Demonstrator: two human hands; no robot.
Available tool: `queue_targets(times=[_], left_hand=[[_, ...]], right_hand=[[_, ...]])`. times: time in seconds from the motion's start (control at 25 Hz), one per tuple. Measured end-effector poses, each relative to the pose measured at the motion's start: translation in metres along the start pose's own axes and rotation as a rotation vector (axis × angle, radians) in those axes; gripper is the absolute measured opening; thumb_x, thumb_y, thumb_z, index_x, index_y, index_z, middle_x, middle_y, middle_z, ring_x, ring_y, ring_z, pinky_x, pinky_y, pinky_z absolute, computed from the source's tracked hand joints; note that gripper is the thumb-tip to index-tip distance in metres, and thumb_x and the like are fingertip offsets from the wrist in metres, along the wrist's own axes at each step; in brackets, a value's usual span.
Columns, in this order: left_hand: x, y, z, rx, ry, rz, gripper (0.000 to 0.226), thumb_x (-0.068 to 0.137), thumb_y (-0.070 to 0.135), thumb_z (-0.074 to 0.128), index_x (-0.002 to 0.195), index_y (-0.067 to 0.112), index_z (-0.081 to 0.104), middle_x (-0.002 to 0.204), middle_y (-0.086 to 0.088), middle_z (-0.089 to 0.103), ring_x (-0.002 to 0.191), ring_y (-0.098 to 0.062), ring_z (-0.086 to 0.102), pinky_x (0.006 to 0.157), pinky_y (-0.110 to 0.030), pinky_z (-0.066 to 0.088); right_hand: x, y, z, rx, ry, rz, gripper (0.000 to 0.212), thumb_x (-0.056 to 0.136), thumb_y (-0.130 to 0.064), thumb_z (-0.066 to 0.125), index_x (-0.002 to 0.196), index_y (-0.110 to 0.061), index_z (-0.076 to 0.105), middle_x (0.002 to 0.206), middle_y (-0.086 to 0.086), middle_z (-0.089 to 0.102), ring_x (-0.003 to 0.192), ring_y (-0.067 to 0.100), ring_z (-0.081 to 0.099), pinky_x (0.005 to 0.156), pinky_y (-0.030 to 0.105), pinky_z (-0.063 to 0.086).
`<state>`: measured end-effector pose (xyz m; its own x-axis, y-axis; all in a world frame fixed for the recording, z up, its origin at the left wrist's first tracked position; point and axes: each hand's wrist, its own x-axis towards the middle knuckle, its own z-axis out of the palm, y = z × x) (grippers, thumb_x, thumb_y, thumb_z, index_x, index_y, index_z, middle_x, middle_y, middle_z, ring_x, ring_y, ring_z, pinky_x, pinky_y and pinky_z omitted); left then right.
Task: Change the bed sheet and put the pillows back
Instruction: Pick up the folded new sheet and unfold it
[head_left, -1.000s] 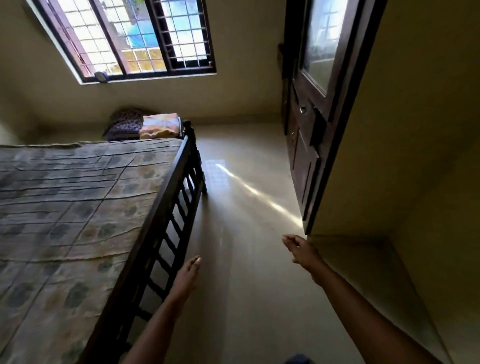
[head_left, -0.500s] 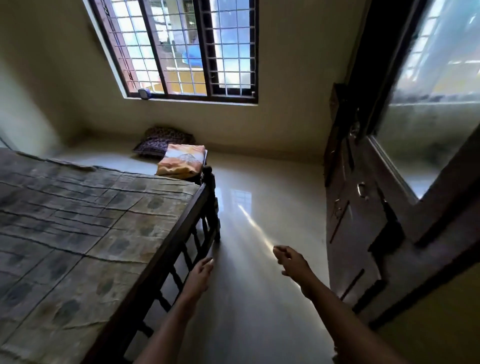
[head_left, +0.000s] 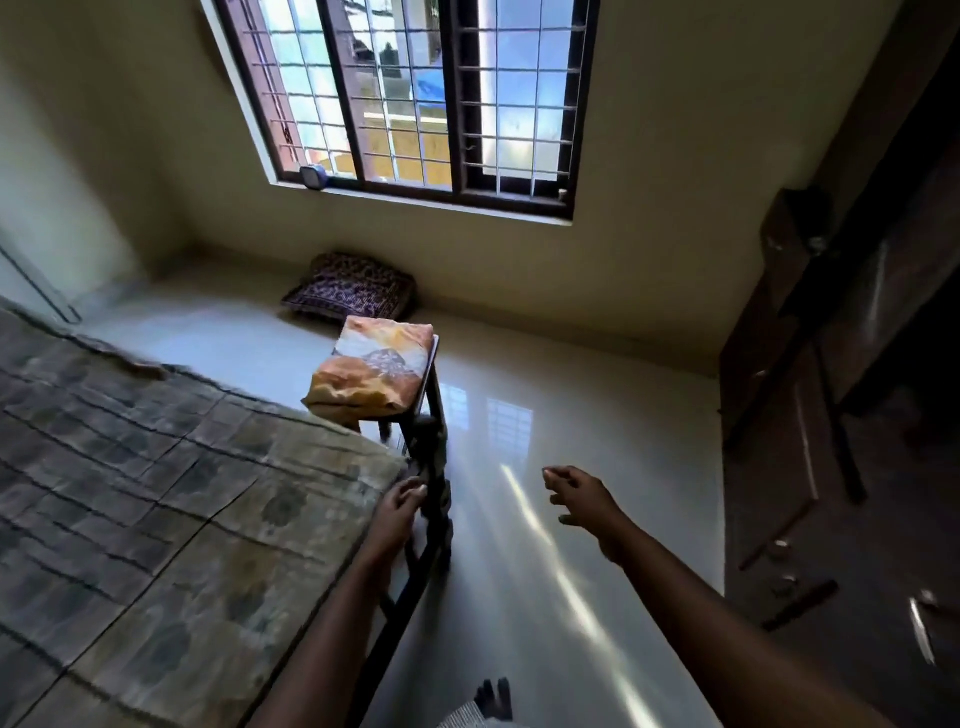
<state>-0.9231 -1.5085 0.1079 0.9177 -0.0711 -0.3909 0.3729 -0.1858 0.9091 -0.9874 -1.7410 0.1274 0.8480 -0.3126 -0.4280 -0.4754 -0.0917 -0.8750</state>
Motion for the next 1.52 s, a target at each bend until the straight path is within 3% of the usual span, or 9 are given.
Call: queue_targets(times=[0.16, 0.32, 0.52, 0.72, 0.96, 1.12, 1.28, 1.36, 1.52], left_hand=[[0.108, 0.044, 0.017, 0.019, 0.016, -0.006, 0.03, 0.096, 0.007, 0.046, 0.124, -0.003, 0.052, 0.117, -0.02, 0.059, 0.099, -0.018, 0.052, 0.065, -0.021, 0.045], [0.196, 0.063, 0.037, -0.047, 0.061, -0.087, 0.031, 0.098, 0.022, 0.045, 0.125, 0.008, 0.052, 0.109, -0.017, 0.059, 0.088, -0.02, 0.051, 0.058, -0.024, 0.037], [0.31, 0.085, 0.063, -0.254, 0.269, -0.24, 0.036, 0.099, 0.024, 0.042, 0.13, 0.007, 0.046, 0.097, -0.006, 0.054, 0.086, -0.02, 0.051, 0.068, -0.029, 0.041], [0.369, 0.105, 0.086, -0.604, 0.437, -0.428, 0.041, 0.1, 0.025, 0.041, 0.138, 0.012, 0.036, 0.137, -0.014, 0.045, 0.125, -0.032, 0.044, 0.1, -0.048, 0.037], [0.45, 0.097, 0.107, -1.095, 0.61, -0.599, 0.05, 0.099, 0.031, 0.037, 0.141, 0.005, 0.031, 0.147, -0.015, 0.035, 0.136, -0.031, 0.033, 0.108, -0.042, 0.029], [0.521, 0.082, 0.098, -1.46, 0.751, -0.649, 0.058, 0.098, 0.038, 0.037, 0.143, 0.003, 0.026, 0.15, -0.012, 0.03, 0.138, -0.027, 0.031, 0.109, -0.039, 0.03], [0.579, 0.064, 0.082, -1.761, 1.014, -0.665, 0.059, 0.095, 0.04, 0.044, 0.143, 0.009, 0.03, 0.151, -0.008, 0.028, 0.138, -0.02, 0.03, 0.108, -0.032, 0.031], [0.593, 0.057, 0.074, -1.863, 1.131, -0.636, 0.058, 0.091, 0.044, 0.05, 0.141, 0.02, 0.036, 0.149, -0.002, 0.032, 0.135, -0.016, 0.032, 0.104, -0.026, 0.031], [0.592, 0.054, 0.066, -1.866, 1.142, -0.618, 0.061, 0.082, 0.048, 0.06, 0.136, 0.024, 0.044, 0.141, 0.001, 0.042, 0.117, -0.015, 0.046, 0.084, -0.025, 0.038]], right_hand=[[0.103, -0.053, -0.01, -0.039, -0.014, -0.002, 0.017, 0.094, -0.034, 0.051, 0.107, -0.025, 0.058, 0.108, -0.004, 0.06, 0.098, 0.016, 0.059, 0.083, 0.033, 0.05], [0.193, -0.08, -0.012, -0.072, -0.07, 0.02, 0.019, 0.094, -0.033, 0.051, 0.109, -0.025, 0.058, 0.11, -0.002, 0.06, 0.096, 0.015, 0.059, 0.081, 0.031, 0.049], [0.334, -0.133, -0.01, -0.166, -0.26, 0.044, 0.024, 0.095, -0.032, 0.05, 0.114, -0.021, 0.059, 0.111, 0.002, 0.06, 0.096, 0.016, 0.058, 0.073, 0.025, 0.048], [0.459, -0.206, 0.001, -0.387, -0.502, -0.005, 0.023, 0.096, -0.029, 0.049, 0.113, -0.02, 0.061, 0.107, 0.003, 0.063, 0.09, 0.016, 0.06, 0.067, 0.022, 0.045], [0.57, -0.251, 0.065, -0.68, -0.704, -0.028, 0.021, 0.095, -0.027, 0.049, 0.109, -0.019, 0.062, 0.095, 0.001, 0.065, 0.075, 0.009, 0.06, 0.058, 0.016, 0.042], [0.629, -0.259, 0.112, -0.831, -0.753, -0.051, 0.017, 0.095, -0.024, 0.049, 0.104, -0.019, 0.063, 0.09, 0.001, 0.067, 0.072, 0.011, 0.06, 0.053, 0.013, 0.039], [0.666, -0.253, 0.149, -0.993, -0.868, -0.015, 0.018, 0.095, -0.024, 0.048, 0.104, -0.019, 0.063, 0.087, 0.0, 0.067, 0.068, 0.009, 0.061, 0.055, 0.012, 0.039], [0.675, -0.246, 0.161, -0.967, -0.886, 0.08, 0.019, 0.096, -0.023, 0.047, 0.106, -0.018, 0.063, 0.087, 0.0, 0.067, 0.065, 0.007, 0.06, 0.054, 0.013, 0.04], [0.687, -0.237, 0.178, -0.818, -0.863, 0.312, 0.019, 0.096, -0.025, 0.05, 0.106, -0.014, 0.061, 0.089, 0.004, 0.065, 0.069, 0.012, 0.059, 0.06, 0.019, 0.044]])
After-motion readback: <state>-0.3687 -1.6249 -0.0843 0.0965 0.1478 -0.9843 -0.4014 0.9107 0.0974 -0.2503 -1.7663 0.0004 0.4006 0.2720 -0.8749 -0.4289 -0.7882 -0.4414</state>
